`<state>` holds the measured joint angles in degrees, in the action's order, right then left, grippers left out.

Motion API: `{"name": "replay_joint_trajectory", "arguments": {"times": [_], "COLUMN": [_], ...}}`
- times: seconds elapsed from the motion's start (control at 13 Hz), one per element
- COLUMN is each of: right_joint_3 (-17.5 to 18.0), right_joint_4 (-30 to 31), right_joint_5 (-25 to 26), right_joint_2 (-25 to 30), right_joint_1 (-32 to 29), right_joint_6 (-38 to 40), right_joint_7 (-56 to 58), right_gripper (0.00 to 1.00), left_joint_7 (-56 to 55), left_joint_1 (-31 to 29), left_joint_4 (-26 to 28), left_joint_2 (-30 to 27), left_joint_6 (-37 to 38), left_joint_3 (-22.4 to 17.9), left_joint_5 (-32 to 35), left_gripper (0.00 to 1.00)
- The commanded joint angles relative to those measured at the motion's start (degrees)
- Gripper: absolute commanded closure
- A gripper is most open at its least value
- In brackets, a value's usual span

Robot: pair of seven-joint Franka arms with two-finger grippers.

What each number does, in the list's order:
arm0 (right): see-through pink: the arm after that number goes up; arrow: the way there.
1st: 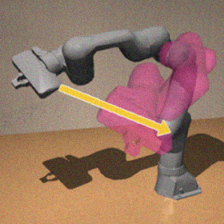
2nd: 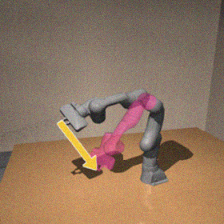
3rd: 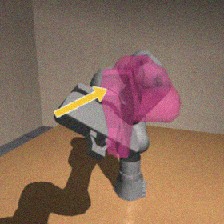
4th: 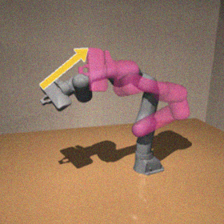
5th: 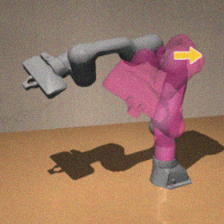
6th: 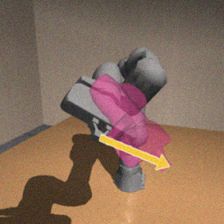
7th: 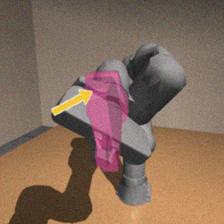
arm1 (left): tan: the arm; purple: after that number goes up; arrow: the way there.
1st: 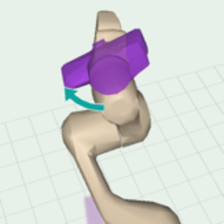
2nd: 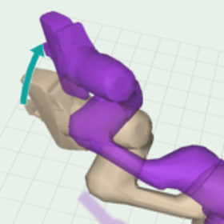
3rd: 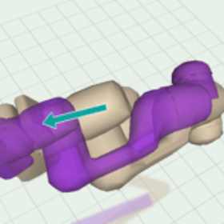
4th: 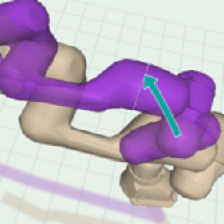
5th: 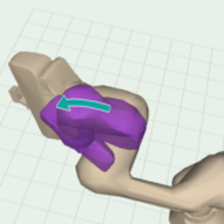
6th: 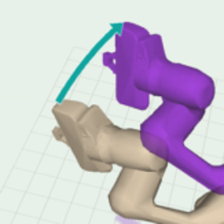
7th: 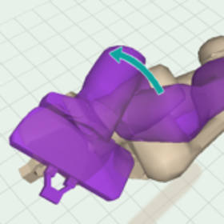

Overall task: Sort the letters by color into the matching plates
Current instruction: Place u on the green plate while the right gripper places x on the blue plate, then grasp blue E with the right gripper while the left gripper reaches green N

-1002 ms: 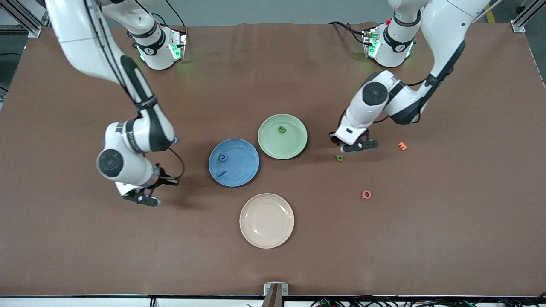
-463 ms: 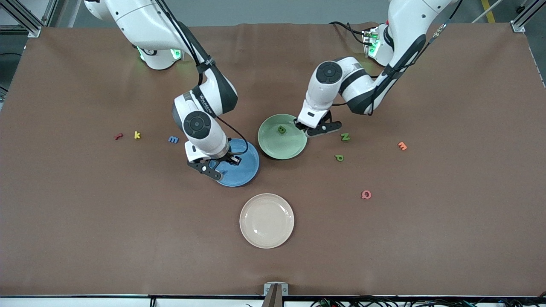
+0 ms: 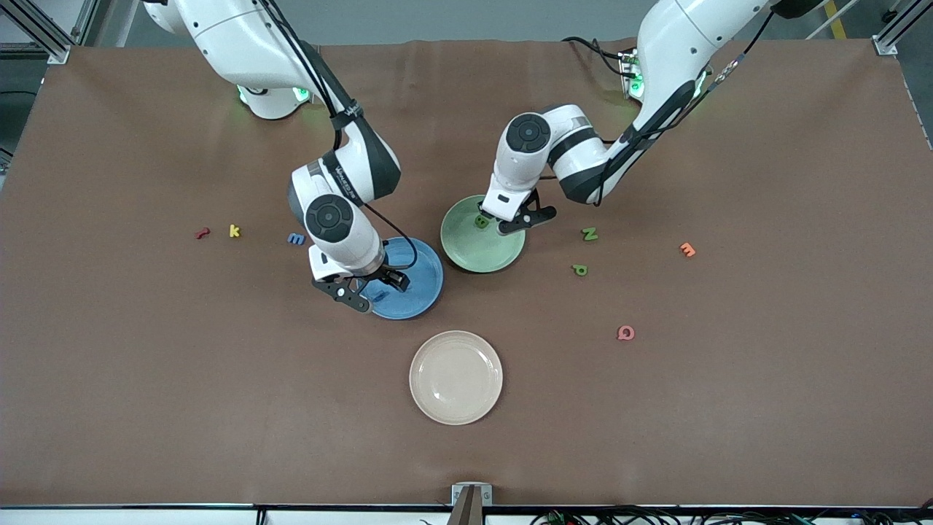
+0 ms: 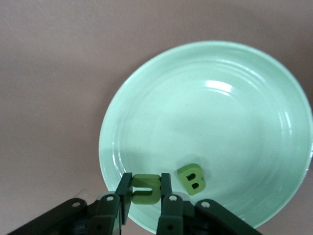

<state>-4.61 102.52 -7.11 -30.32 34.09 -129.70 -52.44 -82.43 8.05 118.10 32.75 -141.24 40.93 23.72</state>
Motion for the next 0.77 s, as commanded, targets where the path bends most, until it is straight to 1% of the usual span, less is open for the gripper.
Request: {"name": "replay_joint_trajectory", "arguments": {"times": [0.0,0.08,0.15,0.23,0.31,0.46,0.69], "right_joint_3": [0.3,0.1,0.1,0.1,0.1,0.1,0.1], "right_joint_4": [3.5,5.4,7.5,10.0,14.0,22.2,32.0], "right_joint_5": [0.7,0.8,0.8,1.0,1.2,1.3,1.3], "right_joint_2": [2.6,4.0,5.6,7.5,9.8,14.0,18.5], "right_joint_1": [-4.5,-5.3,-6.6,-7.3,-8.1,-11.1,-13.5], "right_joint_6": [0.7,0.6,0.5,-0.1,-1.9,-6.5,-12.4], "right_joint_7": [6.8,9.4,11.5,13.2,15.9,22.0,28.0], "right_gripper": [0.53,0.53,0.53,0.53,0.53,0.53,0.52], "left_joint_7": [-1.2,-1.2,-1.2,-1.2,-1.2,-1.1,0.8], "left_joint_1": [2.7,3.8,5.0,5.3,5.3,4.4,1.4], "left_joint_4": [-2.5,-2.7,-3.3,-3.5,-3.5,-3.4,-2.5], "left_joint_2": [1.3,1.4,1.4,1.4,1.2,0.4,-2.3], "left_joint_6": [1.1,1.1,1.1,1.1,1.1,1.1,2.3], "left_joint_3": [-2.1,-3.1,-4.3,-4.5,-4.4,-4.4,-4.3], "left_joint_5": [1.2,1.2,1.2,1.2,1.2,1.3,1.5], "left_gripper": [0.74,0.74,0.62,0.33,0.07,0.02,0.02]}}
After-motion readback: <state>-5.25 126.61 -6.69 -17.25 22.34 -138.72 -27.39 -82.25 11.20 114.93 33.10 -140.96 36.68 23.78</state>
